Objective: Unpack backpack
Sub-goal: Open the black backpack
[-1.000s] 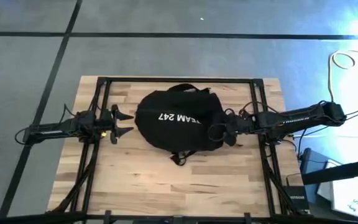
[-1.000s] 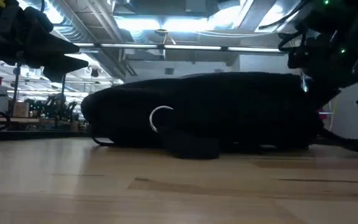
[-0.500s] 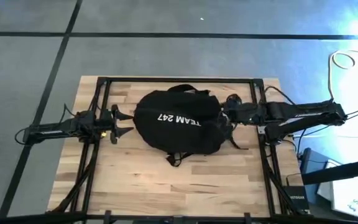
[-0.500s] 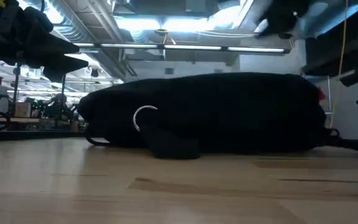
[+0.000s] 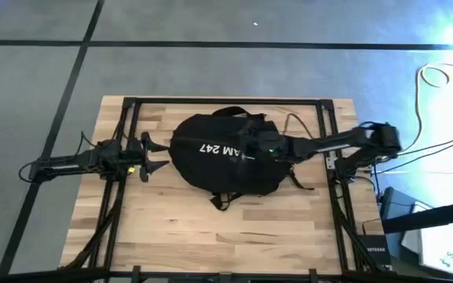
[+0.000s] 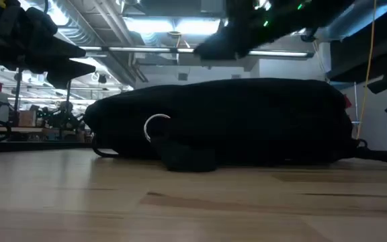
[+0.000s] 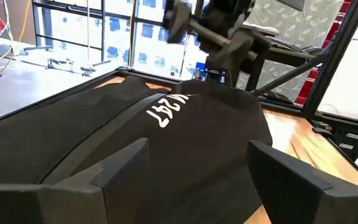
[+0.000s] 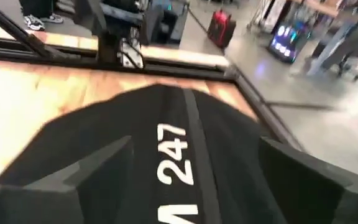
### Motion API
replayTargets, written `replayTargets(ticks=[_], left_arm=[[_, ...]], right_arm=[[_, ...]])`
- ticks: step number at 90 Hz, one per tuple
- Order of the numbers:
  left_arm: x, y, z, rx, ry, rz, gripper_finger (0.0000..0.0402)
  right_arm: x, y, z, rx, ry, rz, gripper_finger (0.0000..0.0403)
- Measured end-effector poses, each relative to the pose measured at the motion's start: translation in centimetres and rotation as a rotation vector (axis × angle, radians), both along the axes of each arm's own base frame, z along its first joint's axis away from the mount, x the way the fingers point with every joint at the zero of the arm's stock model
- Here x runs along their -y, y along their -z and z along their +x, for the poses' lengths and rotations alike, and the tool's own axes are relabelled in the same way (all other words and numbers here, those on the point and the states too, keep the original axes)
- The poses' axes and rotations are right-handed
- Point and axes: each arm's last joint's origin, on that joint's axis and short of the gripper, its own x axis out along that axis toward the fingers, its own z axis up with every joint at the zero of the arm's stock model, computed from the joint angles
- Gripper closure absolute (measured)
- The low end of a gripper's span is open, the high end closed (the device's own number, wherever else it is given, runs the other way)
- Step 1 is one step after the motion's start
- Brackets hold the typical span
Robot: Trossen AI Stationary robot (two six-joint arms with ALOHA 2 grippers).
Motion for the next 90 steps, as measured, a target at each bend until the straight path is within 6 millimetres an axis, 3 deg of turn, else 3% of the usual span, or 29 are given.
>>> replayTargets(ticks=[39, 64, 74, 90], left_arm=[[0.0, 0.0, 0.0, 0.0, 0.0, 0.0, 0.0144], [0.0, 0.0, 0.0, 0.005, -0.003, 0.001, 0.0144], [0.0, 0.0, 0.0, 0.003, -0.003, 0.0, 0.0144], [0.0, -0.1, 0.0, 0.005, -0.004, 0.006, 0.0144]], right_arm=[[1.0, 1.2, 1.1, 0.036, -0.011, 0.046, 0.011], [3.7, 5.4, 2.0, -0.072, 0.023, 0.12, 0.011], [4.3, 6.0, 2.0, -0.087, 0.028, 0.129, 0.0112], [4.3, 6.1, 2.0, -0.094, -0.015, 0.146, 0.0166]])
